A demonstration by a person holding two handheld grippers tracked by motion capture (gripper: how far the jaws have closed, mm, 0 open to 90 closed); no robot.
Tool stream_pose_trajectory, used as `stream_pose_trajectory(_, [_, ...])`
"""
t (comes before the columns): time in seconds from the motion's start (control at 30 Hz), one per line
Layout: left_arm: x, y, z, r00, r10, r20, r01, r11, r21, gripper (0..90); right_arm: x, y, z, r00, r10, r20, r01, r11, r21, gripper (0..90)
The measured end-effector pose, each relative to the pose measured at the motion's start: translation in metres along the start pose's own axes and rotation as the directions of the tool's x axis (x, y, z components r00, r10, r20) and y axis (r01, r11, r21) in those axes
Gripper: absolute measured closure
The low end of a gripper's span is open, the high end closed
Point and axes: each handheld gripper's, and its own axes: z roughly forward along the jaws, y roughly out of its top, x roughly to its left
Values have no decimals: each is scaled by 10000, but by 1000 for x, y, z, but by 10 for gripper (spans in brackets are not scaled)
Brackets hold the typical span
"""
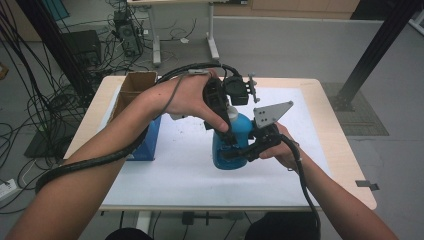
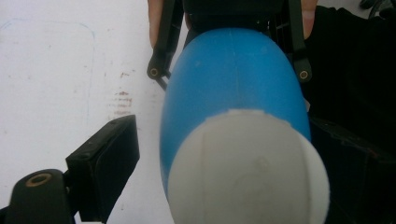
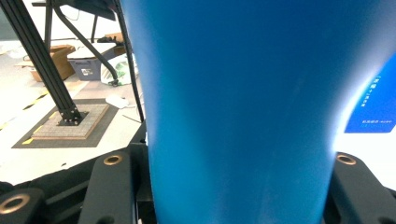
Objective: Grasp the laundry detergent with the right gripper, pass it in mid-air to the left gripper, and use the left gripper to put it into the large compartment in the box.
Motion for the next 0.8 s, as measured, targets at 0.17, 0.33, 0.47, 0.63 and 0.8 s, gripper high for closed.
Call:
stream_pose_trajectory(0.17, [-1, 0, 0, 10000, 89, -37, -89, 10000, 21, 161, 0, 0, 0, 10000, -9, -15, 9, 10000, 2, 442])
stream_pose_trajectory(0.33, [-1, 1, 1, 10000, 93, -5, -93, 10000, -2, 194, 0, 0, 0, 10000, -19, 20, 19, 10000, 3, 441])
stream_pose_trajectory(0.47, [-1, 2, 0, 9999, 162, 22, -162, 9999, 0, 222, 0, 0, 0, 10000, -19, 19, 19, 10000, 26, 441])
stream_pose_trajectory(0.63, [-1, 2, 0, 9997, 226, 35, -226, 9997, -5, 266, 0, 0, 1, 10000, -22, 18, 22, 10000, 37, 441])
stream_pose_trajectory(0.8, [-1, 2, 1, 9997, 241, 21, -241, 9997, 36, 288, 0, 0, 1, 10000, -19, 15, 19, 10000, 48, 441])
